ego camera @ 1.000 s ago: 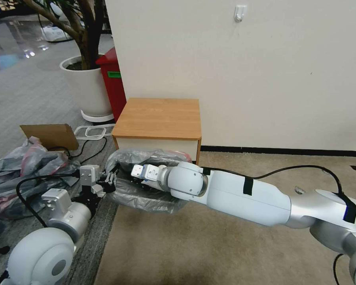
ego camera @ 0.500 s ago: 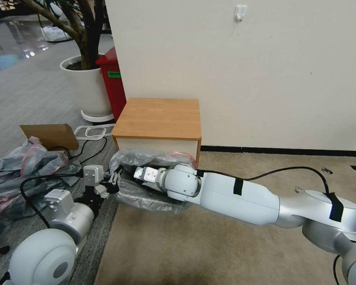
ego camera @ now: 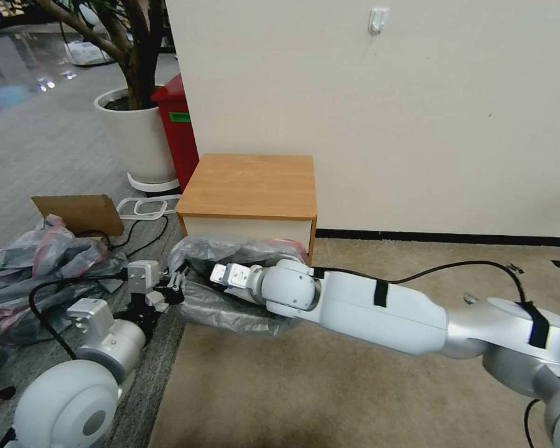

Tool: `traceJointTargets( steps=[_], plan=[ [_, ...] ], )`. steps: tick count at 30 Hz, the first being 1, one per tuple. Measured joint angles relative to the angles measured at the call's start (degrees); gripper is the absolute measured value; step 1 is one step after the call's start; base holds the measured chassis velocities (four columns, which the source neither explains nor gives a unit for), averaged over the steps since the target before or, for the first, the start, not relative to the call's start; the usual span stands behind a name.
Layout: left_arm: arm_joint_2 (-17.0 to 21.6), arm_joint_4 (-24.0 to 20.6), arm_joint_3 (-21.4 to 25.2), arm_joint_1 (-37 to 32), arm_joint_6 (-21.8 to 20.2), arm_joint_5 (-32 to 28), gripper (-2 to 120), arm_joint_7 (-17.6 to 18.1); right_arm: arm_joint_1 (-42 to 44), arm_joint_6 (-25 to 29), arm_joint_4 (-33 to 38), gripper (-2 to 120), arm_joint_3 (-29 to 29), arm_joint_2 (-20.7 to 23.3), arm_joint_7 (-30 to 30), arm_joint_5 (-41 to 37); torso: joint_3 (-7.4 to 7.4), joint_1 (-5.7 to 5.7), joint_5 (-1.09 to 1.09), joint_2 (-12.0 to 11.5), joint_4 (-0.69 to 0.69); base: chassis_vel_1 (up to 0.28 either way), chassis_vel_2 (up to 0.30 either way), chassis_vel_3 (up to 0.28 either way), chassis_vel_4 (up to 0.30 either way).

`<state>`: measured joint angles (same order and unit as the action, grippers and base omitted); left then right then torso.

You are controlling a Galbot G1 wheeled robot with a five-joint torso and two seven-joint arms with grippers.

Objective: Pick up the garbage bag from the table and place it over the trash can.

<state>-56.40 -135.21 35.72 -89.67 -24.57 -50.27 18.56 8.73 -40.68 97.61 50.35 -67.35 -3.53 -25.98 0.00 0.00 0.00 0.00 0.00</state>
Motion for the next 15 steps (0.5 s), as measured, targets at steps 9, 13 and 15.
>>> traceJointTargets(
  steps=[9,13,15],
  plan=[
    [-1.20,4.20,-0.78,0.99,-0.04,-8.76,9,2.18,1.20,0.07,5.52,0,-3.05,3.57,-0.02,-3.21,0.00,0.00,0.01,0.00,0.00,0.000,0.000,0.000,0.000],
    [-1.93,6.26,-0.21,1.19,0.57,-14.16,9,2.94,4.61,0.18,10.57,0,-7.55,7.20,0.01,-5.94,0.00,0.00,0.01,0.00,0.01,0.000,0.000,0.000,0.000],
    [-2.72,7.02,-0.10,1.01,0.61,-17.07,9,3.62,9.07,2.18,14.90,0,-11.72,10.48,1.24,-9.87,0.00,0.00,0.02,0.00,0.00,0.000,0.000,0.000,0.000]
  ],
)
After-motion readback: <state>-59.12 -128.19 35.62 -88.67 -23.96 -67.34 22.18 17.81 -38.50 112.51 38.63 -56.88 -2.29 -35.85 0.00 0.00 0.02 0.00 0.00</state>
